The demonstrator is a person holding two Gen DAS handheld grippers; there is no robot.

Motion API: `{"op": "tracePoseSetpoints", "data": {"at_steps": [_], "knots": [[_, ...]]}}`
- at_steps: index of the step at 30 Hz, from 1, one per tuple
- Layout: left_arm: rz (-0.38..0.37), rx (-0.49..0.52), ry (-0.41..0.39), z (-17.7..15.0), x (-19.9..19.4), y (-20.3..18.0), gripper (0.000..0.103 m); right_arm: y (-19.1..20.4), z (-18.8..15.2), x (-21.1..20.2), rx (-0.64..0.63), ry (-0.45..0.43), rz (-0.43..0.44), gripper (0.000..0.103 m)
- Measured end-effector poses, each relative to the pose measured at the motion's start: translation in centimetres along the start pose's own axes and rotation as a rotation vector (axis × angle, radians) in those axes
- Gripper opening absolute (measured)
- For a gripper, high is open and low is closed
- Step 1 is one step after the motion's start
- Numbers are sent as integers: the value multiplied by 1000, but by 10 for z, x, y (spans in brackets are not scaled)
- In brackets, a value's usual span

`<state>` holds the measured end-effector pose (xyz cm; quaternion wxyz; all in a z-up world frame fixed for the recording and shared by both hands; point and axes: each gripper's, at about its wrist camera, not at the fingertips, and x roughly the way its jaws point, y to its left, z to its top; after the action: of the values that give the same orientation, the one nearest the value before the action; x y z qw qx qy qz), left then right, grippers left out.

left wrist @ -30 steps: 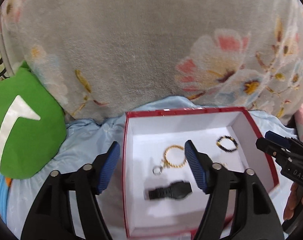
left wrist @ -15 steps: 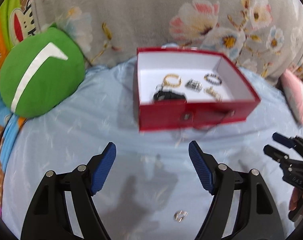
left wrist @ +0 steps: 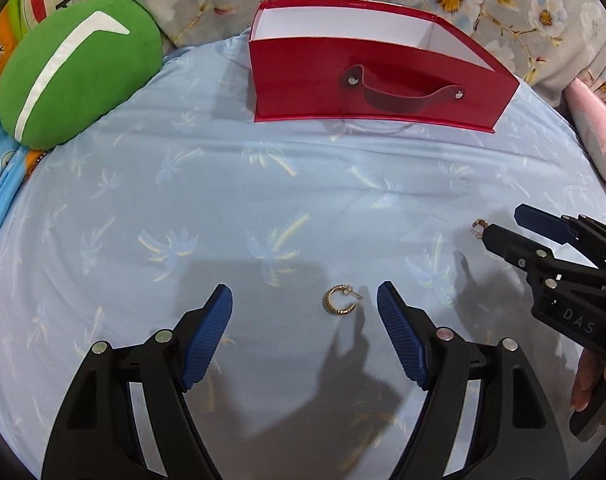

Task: Organize jewelry
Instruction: 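Grasp a gold hoop earring with the right gripper while the left grasps the other hoop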

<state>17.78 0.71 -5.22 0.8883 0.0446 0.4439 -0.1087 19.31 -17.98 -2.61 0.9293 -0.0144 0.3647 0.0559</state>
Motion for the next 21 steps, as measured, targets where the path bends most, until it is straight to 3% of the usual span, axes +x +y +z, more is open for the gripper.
{"op": "tracePoseSetpoints", "data": {"at_steps": [13,17,21], "knots": [[-6,-11,-3,-4,10,0,61,2,-7,17,0,29,-24,29],[-43,-17,-10,-4,8,0,47,3,-8,17,5,27,-15,16],[-65,-2,-15,-4,7,-3,33,7,-8,17,-1,28,-8,9]]}}
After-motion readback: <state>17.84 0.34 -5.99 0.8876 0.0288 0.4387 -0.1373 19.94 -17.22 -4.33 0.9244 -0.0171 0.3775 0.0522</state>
